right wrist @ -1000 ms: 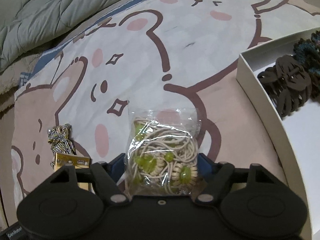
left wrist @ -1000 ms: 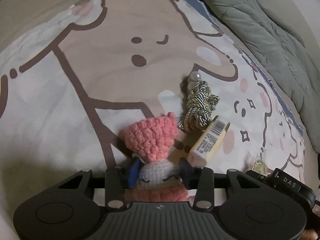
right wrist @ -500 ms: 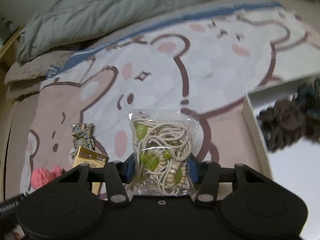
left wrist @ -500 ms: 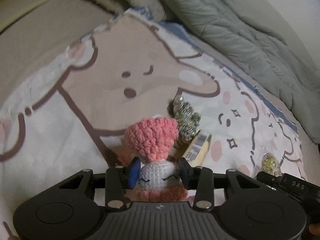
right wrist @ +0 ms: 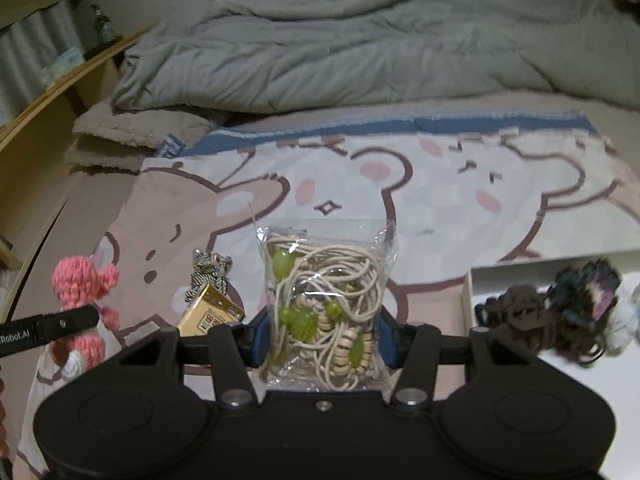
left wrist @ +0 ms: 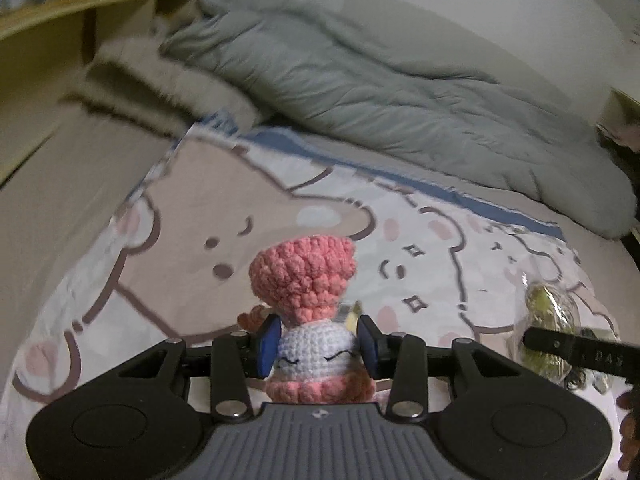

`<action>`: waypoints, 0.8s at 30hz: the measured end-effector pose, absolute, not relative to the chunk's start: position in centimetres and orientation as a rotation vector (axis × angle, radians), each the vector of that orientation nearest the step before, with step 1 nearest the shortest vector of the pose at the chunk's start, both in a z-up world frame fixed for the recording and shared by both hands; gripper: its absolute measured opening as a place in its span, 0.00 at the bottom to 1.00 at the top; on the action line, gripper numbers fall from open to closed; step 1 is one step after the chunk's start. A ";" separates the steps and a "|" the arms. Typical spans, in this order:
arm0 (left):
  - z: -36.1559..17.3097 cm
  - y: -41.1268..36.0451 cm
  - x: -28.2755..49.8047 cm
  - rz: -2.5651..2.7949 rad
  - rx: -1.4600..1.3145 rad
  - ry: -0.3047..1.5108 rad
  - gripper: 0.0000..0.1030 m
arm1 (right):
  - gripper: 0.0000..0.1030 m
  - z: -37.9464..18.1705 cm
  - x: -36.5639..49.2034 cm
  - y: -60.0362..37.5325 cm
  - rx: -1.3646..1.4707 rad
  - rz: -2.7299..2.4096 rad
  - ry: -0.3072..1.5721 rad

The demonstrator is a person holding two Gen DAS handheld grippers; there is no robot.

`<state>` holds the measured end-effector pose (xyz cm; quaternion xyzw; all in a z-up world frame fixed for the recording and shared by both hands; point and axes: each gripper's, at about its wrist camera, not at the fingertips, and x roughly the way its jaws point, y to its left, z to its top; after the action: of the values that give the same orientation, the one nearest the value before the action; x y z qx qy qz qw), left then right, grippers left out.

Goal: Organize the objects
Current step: 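Lift and carry the doll and hair-tie bag with both tools over the white box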

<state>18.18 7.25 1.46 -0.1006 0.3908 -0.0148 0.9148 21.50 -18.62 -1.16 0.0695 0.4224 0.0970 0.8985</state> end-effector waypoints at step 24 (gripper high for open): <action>4.1 -1.3 16.3 -0.181 -0.144 0.730 0.41 | 0.51 3.6 16.3 -23.9 0.082 0.244 0.743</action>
<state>16.29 -1.28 4.14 -0.0702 0.3562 -0.0884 0.9276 16.27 -23.89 3.57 0.0401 0.3619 0.1188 0.9238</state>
